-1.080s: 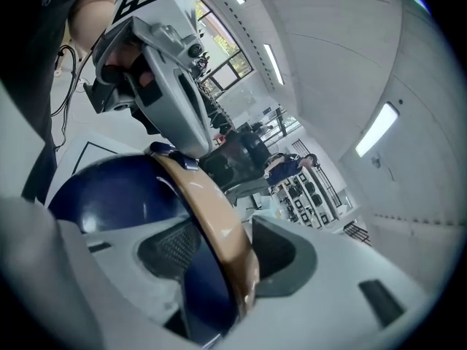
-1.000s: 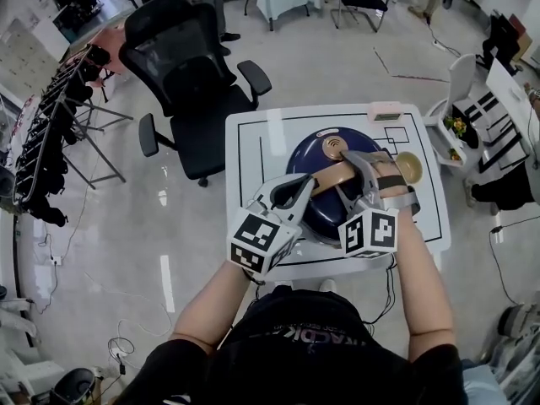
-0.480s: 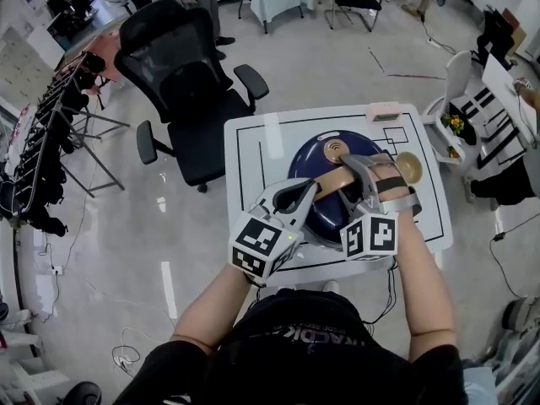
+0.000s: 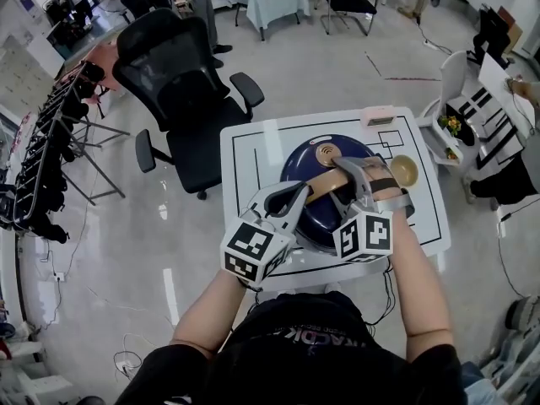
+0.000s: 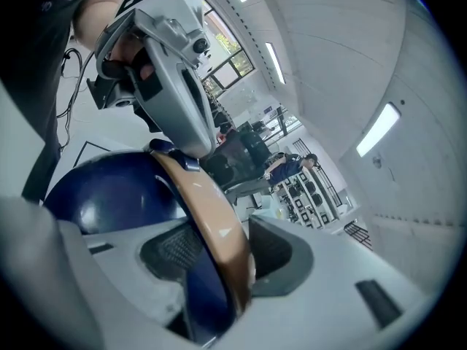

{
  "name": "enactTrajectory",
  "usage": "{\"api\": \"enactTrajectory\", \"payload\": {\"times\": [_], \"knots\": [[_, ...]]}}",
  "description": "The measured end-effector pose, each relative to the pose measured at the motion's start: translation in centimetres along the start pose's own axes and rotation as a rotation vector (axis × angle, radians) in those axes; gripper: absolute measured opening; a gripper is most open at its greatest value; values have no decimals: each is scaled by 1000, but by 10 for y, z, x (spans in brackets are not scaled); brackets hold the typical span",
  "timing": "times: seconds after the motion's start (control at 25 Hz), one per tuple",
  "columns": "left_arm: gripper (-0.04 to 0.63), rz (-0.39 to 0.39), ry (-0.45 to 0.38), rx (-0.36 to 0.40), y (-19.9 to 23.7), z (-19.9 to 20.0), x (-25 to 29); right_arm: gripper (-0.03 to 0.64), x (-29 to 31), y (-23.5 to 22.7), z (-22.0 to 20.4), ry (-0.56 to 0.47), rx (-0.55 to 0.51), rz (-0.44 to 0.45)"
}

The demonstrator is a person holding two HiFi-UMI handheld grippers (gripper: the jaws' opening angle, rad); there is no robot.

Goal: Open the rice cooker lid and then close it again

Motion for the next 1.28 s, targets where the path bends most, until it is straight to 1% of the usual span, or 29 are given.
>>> {"api": "enactTrajectory", "payload": {"times": [0.2, 0.36, 0.44, 0.6, 0.72, 0.84, 1.0, 1.28], "knots": [[3, 53, -38, 19, -6, 17, 5, 189, -5, -15, -6, -29, 92, 17], [3, 136, -87, 54, -10, 39, 10, 189, -9, -31, -11, -74, 177, 30], [3, 176, -117, 71, -12, 48, 11, 189, -11, -37, -15, -94, 216, 36], [3, 229, -197, 74, -16, 70, 8, 189, -16, -54, -21, -137, 301, 35], [3, 252, -252, 99, -24, 87, 7, 187, -19, -67, -28, -170, 359, 29], [3, 263, -285, 108, -30, 100, 8, 183, -22, -79, -37, -194, 426, 20], [5, 290, -307, 126, -37, 110, 7, 179, -26, -93, -50, -233, 519, 15], [6, 310, -313, 146, -52, 113, 11, 178, -30, -114, -77, -292, 722, 13]]}}
Point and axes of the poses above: the fingertips, and each gripper's own axes: x forward along the fingers, y to its left, z out of its top, the point moved 4 cm from there along -x, backward along the fingers, and after that the axes turned 11 degrees about -z, right-handed, at the moved point
